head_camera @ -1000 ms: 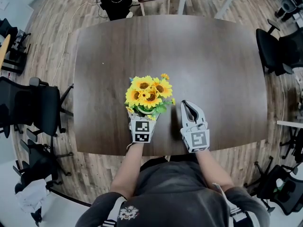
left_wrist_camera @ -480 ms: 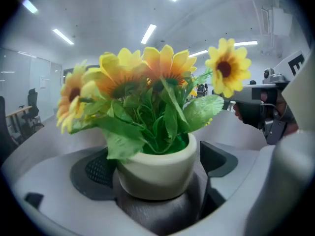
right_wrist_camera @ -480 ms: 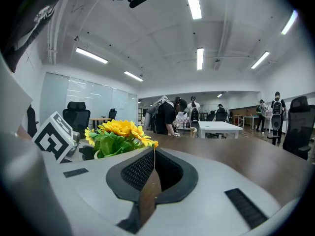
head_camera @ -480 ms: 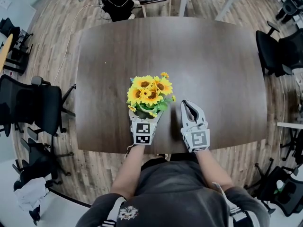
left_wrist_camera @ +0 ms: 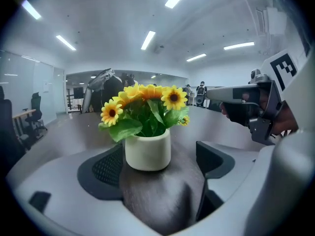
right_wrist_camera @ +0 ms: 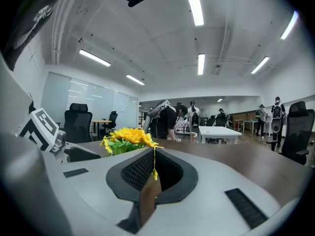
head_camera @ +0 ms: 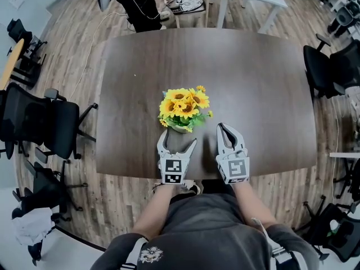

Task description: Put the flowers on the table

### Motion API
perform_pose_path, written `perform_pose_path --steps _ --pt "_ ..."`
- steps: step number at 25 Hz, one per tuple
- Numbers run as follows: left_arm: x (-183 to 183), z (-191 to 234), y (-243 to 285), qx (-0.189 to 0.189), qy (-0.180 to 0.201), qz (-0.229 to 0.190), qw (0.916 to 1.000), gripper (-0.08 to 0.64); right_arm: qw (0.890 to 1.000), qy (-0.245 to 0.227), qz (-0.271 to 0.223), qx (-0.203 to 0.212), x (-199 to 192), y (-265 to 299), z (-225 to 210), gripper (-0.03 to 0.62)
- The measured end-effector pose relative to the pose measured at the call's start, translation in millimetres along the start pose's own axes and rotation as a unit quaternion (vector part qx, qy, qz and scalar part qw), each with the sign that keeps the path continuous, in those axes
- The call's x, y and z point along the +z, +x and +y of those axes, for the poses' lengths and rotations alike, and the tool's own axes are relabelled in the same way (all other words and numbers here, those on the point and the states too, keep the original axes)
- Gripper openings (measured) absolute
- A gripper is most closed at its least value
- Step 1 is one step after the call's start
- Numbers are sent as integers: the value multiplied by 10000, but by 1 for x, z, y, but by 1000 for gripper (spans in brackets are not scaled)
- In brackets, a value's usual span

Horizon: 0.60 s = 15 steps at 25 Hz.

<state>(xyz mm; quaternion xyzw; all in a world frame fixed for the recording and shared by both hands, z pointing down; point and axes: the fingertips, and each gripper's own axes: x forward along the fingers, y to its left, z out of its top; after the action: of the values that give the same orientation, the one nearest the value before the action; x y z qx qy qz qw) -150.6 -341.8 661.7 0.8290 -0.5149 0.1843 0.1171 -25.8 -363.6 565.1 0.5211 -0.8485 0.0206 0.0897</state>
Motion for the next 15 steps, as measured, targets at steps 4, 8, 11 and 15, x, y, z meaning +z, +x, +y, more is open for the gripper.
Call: perform_pose_path --steps 4,8,11,15 --pt "6 1 -27 112 83 -208 9997 361 10000 -41 -36 -36 7 -17 12 25" --pt "25 5 -52 188 78 -563 9982 155 10000 -35 -85 -33 17 -33 25 25" --pt "40 9 -67 321 101 -771 9965 8 9997 -239 -84 -40 19 -41 32 23" --pt "60 13 -87 389 80 -1090 9932 8 9990 -436 -122 11 33 -45 45 23"
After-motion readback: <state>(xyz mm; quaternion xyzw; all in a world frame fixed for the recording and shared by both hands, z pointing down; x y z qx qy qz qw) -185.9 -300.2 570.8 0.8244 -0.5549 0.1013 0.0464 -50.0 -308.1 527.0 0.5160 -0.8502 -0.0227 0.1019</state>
